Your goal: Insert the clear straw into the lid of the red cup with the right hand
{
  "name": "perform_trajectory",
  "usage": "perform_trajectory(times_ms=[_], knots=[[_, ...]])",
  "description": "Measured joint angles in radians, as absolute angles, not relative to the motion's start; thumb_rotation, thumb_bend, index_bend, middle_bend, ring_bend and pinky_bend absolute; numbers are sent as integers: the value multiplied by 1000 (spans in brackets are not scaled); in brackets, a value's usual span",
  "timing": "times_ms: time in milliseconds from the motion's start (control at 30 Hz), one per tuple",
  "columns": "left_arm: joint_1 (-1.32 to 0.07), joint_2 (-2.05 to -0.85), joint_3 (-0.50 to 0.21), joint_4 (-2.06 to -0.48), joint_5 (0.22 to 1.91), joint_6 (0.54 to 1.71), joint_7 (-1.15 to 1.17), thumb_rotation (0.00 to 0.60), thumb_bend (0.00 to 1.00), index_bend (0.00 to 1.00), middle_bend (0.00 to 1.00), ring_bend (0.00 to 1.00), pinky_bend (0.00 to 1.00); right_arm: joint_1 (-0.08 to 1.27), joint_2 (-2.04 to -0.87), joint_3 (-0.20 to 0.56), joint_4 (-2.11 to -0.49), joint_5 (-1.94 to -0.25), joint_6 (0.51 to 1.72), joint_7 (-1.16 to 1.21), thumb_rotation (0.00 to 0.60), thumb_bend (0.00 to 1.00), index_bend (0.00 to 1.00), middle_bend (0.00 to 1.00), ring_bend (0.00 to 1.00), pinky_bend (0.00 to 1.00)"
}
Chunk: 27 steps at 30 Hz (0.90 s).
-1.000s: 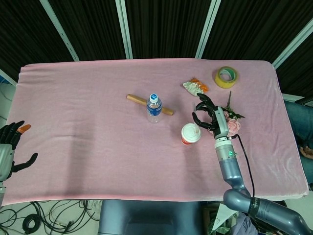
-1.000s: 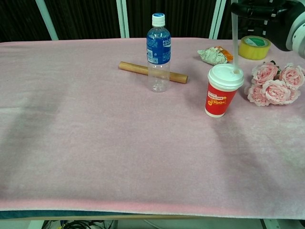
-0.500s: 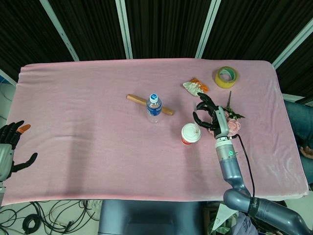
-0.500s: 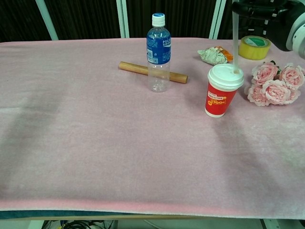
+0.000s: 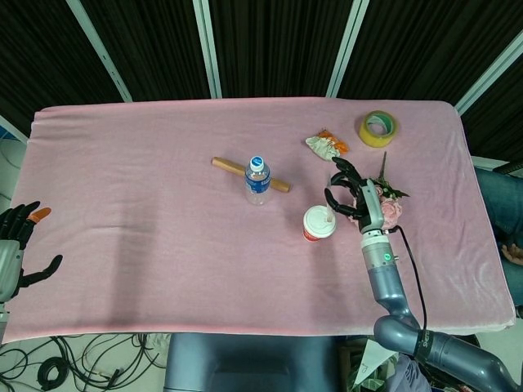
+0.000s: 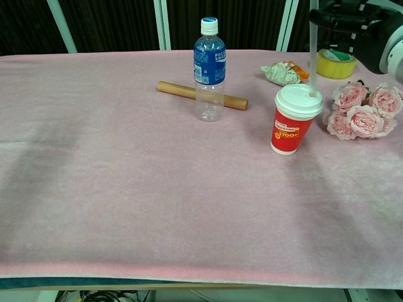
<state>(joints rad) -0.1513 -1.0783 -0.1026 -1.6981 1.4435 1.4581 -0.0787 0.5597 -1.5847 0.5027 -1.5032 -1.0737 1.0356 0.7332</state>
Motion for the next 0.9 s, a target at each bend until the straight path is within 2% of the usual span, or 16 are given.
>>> perform_trajectory(times_ms=[900], knots=[[-152,-1080,-102,-1697,1442,1455,-76,600,260,162,63,0,0,533,-1603,476,-1457,-1128,1041,823,600,354,676,136,114,272]])
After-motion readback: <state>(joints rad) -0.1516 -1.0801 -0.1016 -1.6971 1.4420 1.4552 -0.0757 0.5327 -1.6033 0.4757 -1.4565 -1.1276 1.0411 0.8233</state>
